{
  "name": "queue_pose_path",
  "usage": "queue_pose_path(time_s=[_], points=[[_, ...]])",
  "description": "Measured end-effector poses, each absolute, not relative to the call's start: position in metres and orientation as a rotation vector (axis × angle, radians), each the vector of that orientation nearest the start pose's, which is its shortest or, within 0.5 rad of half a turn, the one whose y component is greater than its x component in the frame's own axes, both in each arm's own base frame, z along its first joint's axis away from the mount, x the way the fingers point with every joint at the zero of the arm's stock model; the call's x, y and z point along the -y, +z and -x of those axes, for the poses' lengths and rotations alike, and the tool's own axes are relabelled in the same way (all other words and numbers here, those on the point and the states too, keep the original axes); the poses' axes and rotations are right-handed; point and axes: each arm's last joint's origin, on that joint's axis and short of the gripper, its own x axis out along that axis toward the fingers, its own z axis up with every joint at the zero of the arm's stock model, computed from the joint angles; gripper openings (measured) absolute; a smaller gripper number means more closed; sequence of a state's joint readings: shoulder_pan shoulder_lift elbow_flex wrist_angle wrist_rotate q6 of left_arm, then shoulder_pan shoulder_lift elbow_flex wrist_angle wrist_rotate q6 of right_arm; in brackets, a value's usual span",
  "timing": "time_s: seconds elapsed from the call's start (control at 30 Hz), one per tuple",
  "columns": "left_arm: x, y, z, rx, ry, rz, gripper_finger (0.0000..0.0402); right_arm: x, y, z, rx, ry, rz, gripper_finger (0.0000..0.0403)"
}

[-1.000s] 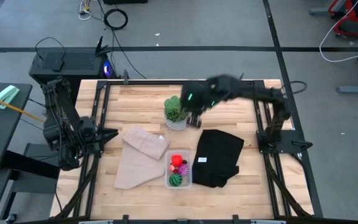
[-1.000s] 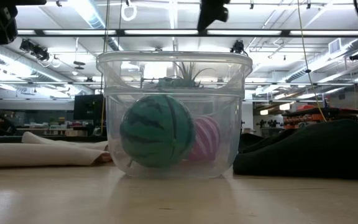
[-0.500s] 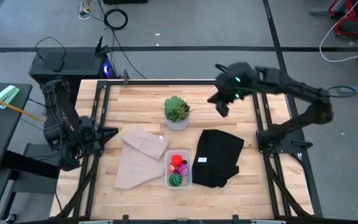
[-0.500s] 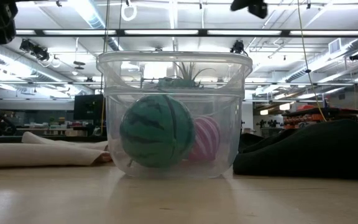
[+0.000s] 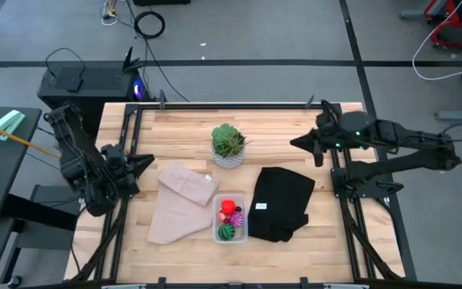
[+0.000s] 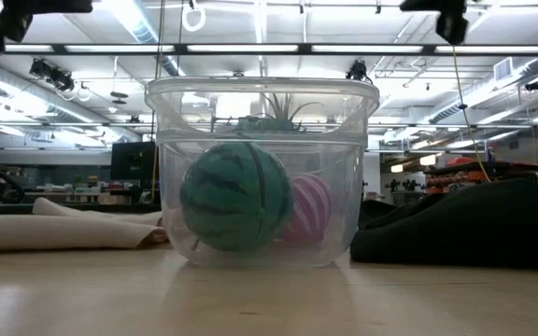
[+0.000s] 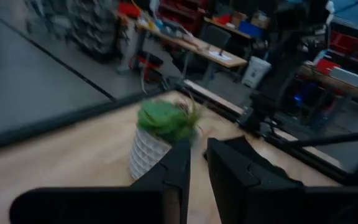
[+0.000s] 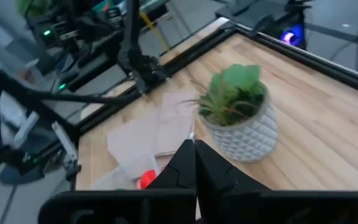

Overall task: Pick and placing Produce into tupperware
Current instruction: Return to Home Position

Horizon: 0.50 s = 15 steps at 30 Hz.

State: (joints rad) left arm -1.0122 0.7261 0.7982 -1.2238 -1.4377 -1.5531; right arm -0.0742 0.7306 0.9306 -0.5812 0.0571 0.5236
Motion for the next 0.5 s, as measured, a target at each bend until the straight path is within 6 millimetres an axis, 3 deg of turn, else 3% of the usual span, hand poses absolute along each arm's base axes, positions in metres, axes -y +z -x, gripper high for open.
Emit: queue_pose_path(time_s=[0.27,0.5], points=[[0.051,0.294,-0.075,0.058,0.630,0.344,0.0030,0.011,0.319,-0.119,-0.327,-0.272,-0.623,0.0000],[0.046,0.296,-0.073,0.089,0.647,0.411,0.0008,0.013,0.319,-0.122,-0.311,-0.278,-0.619,0.0000]])
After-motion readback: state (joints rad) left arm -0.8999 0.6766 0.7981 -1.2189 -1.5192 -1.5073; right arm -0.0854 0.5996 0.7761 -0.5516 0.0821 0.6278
